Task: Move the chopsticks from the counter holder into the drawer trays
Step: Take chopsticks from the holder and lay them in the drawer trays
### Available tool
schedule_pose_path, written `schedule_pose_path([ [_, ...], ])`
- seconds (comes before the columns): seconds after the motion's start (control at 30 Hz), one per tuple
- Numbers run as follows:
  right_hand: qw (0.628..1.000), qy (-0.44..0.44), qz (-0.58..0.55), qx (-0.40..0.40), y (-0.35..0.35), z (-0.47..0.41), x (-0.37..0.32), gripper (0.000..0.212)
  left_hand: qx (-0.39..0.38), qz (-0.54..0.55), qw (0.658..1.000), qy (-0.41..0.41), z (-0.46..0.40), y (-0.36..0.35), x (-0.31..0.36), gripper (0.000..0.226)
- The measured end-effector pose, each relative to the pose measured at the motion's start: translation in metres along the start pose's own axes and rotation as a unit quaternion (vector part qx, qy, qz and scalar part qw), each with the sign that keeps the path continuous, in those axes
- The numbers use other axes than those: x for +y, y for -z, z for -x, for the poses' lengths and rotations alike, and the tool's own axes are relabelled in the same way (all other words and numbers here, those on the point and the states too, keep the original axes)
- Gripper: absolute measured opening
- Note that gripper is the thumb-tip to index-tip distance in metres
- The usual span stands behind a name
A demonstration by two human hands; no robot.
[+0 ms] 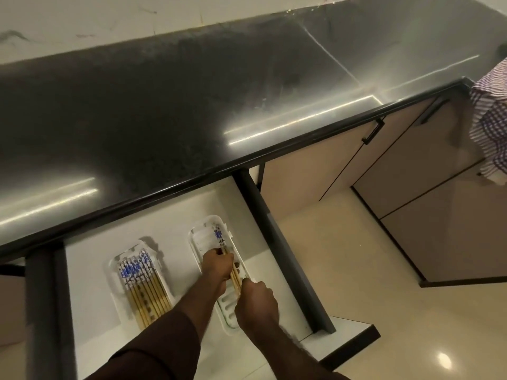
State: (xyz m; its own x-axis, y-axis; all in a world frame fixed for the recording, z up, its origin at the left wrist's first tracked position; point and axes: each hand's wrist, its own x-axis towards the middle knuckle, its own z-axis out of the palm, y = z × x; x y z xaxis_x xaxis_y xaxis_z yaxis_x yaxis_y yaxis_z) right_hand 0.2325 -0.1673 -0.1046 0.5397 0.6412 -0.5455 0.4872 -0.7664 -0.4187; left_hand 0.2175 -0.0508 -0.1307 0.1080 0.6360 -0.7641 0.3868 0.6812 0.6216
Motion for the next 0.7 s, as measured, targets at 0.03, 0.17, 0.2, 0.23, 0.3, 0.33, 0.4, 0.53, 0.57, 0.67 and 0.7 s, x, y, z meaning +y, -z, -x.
schedule_pose_path([
  [0.03, 1.0, 0.006, 0.001, 0.004, 0.0, 0.001, 0.0, 0.029, 0.013, -0.01, 1.0, -0.008, 0.0, -0.002, -0.001, 0.022],
  [0.17, 0.999, 0.034, 0.015, 0.025, -0.001, 0.004, -0.001, 0.036, 0.077, -0.075, 0.994, -0.027, 0.0, -0.004, -0.002, 0.021],
  [0.2, 0.999, 0.038, 0.016, 0.028, -0.001, 0.005, -0.002, 0.037, 0.093, -0.104, 0.99, -0.03, 0.001, -0.004, -0.002, 0.021],
  [0.23, 0.999, 0.04, 0.017, 0.029, -0.001, 0.006, -0.002, 0.038, 0.105, -0.134, 0.985, -0.036, 0.002, -0.003, -0.002, 0.021],
  [0.3, 0.999, 0.041, 0.017, 0.02, 0.0, 0.008, -0.004, 0.038, 0.114, -0.185, 0.975, -0.047, 0.004, -0.004, -0.002, 0.02],
  [0.33, 0.999, 0.042, 0.014, 0.013, 0.001, 0.009, -0.004, 0.036, 0.114, -0.206, 0.97, -0.051, 0.004, -0.004, -0.002, 0.02],
  [0.4, 0.999, 0.041, 0.008, 0.005, 0.0, 0.01, -0.003, 0.03, 0.119, -0.233, 0.964, -0.055, 0.005, -0.006, -0.003, 0.022],
  [0.53, 0.998, 0.055, 0.01, 0.004, 0.0, 0.015, -0.001, 0.026, 0.136, -0.245, 0.958, -0.067, 0.008, -0.007, -0.003, 0.037],
  [0.57, 0.998, 0.058, 0.014, -0.006, 0.0, 0.015, -0.001, 0.026, 0.134, -0.254, 0.955, -0.074, 0.008, -0.007, -0.003, 0.041],
  [0.67, 0.997, 0.063, 0.017, -0.035, 0.0, 0.016, 0.0, 0.028, 0.124, -0.289, 0.944, -0.098, 0.01, -0.006, -0.003, 0.047],
  [0.7, 0.997, 0.064, 0.017, -0.043, 0.0, 0.015, 0.0, 0.029, 0.122, -0.297, 0.941, -0.103, 0.01, -0.006, -0.003, 0.048],
])
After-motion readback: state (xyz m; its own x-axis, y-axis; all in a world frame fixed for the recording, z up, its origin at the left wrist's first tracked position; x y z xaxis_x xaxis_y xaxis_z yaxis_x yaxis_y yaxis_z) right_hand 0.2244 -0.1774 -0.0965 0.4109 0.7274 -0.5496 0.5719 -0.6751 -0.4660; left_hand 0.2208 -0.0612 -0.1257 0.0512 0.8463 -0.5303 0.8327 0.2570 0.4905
